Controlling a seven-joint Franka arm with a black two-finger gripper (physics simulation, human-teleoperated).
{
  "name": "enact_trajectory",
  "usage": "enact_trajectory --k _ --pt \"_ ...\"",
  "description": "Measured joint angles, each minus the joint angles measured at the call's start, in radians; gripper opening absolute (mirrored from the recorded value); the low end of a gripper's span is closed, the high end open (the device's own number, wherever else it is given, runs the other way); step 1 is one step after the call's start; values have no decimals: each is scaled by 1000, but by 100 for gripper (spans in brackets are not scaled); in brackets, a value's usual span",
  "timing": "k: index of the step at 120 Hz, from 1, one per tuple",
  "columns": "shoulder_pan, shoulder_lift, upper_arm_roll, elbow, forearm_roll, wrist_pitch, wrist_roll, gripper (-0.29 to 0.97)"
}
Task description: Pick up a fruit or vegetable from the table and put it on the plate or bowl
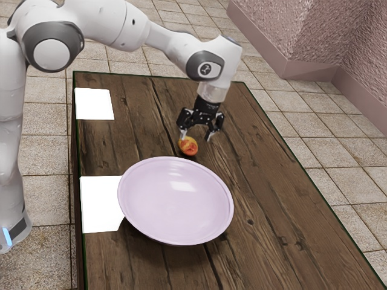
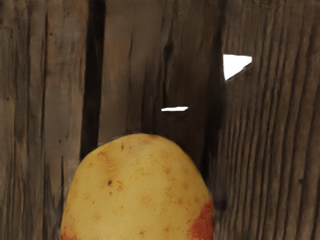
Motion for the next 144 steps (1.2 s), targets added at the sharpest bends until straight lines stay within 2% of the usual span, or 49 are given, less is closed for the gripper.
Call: enact_trajectory --k 44,50,69,79,86,105,114,129,144 --pt "1 62 5 3 -32 28 6 66" --pt "1 66 5 2 -35 30 8 61" --pt "0 60 16 0 -39 26 24 32" --pt "-1 32 21 2 -40 13 34 26" --pt "-9 -15 21 -2 -40 0 40 27" --pt "-87 -181 19 -84 -31 -19 60 28" --pt "-154 -238 20 -129 -29 -21 76 28" --pt "-319 -261 19 -153 -27 -13 109 28" --pt "-378 -255 14 -153 -28 0 142 28"
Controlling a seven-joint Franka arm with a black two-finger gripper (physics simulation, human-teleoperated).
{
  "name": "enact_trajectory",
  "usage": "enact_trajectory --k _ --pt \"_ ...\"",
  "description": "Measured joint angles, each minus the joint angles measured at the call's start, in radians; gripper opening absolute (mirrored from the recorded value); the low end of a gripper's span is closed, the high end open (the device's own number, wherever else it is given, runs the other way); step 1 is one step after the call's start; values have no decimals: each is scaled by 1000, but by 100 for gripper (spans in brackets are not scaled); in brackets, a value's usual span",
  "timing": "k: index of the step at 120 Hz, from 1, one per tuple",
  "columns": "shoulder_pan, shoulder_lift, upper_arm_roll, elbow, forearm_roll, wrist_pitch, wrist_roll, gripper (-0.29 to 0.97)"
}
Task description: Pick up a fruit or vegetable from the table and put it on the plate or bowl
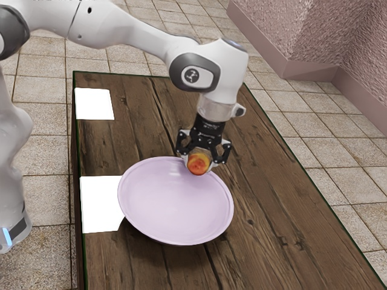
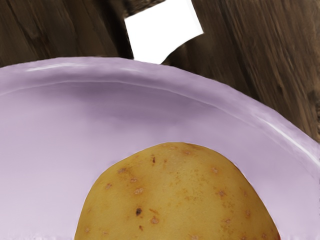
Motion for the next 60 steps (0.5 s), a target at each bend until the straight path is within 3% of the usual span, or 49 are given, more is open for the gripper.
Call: enact_trajectory --k 36,45,60 --pt "-88 20 -5 3 -5 29 57 28" --pt "-86 19 1 2 -8 34 70 46" --pt "-81 16 4 3 -9 40 89 59"
